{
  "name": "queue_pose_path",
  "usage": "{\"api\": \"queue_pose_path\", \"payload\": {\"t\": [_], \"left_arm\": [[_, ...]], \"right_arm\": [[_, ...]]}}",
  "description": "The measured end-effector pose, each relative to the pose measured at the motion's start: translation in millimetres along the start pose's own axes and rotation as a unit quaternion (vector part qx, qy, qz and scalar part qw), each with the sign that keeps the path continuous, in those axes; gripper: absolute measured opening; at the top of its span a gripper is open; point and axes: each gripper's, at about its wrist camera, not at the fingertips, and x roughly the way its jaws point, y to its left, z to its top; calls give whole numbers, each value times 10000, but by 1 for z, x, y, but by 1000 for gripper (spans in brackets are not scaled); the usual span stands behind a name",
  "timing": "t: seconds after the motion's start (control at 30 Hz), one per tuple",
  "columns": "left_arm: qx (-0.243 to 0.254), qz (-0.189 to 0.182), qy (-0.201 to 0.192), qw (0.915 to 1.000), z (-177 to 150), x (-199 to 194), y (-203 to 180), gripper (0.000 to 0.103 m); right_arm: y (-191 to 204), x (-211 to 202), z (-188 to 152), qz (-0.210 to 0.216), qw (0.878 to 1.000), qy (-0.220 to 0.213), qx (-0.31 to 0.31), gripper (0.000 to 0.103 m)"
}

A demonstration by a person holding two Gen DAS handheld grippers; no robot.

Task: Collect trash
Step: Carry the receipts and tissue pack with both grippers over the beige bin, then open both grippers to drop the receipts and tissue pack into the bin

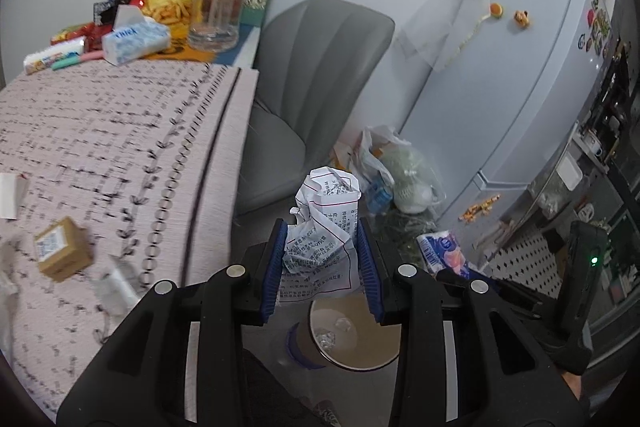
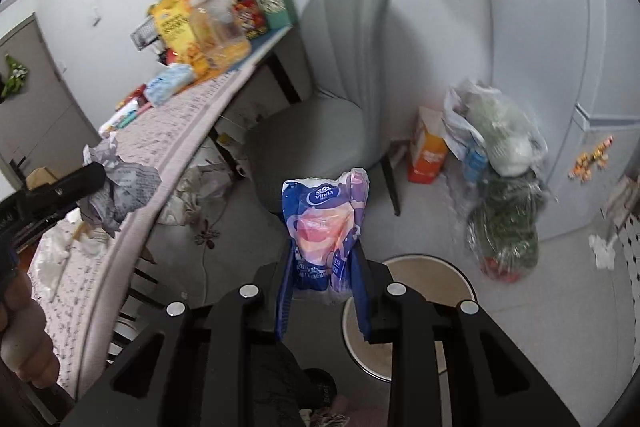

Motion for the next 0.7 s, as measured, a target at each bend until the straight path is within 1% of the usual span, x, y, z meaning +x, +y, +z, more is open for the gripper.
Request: {"api": "queue_pose_path", "payload": {"t": [0.3, 0.33, 0.43, 0.47, 0.53, 0.7], "left_arm": [[138, -137, 490, 9986, -8, 48, -23, 35], [153, -147, 541, 9983, -9, 54, -25, 35], [205, -208, 688, 9972, -11, 70, -34, 35], [218, -230, 732, 9968, -11, 74, -38, 35], [265, -290, 838, 9957, -13, 85, -45, 35], [425, -473, 1156, 9913, -24, 112, -70, 35]], "right_arm": [[-50, 34, -12, -251, 9982, 309, 441, 27], [-55, 37, -14, -256, 9978, 345, 498, 29], [-71, 47, -19, -267, 9970, 395, 607, 47], [-79, 49, -20, -263, 9970, 344, 642, 56], [-90, 49, -21, -342, 9961, 310, 749, 60], [-125, 38, -22, -526, 9923, 201, 1100, 62]]}}
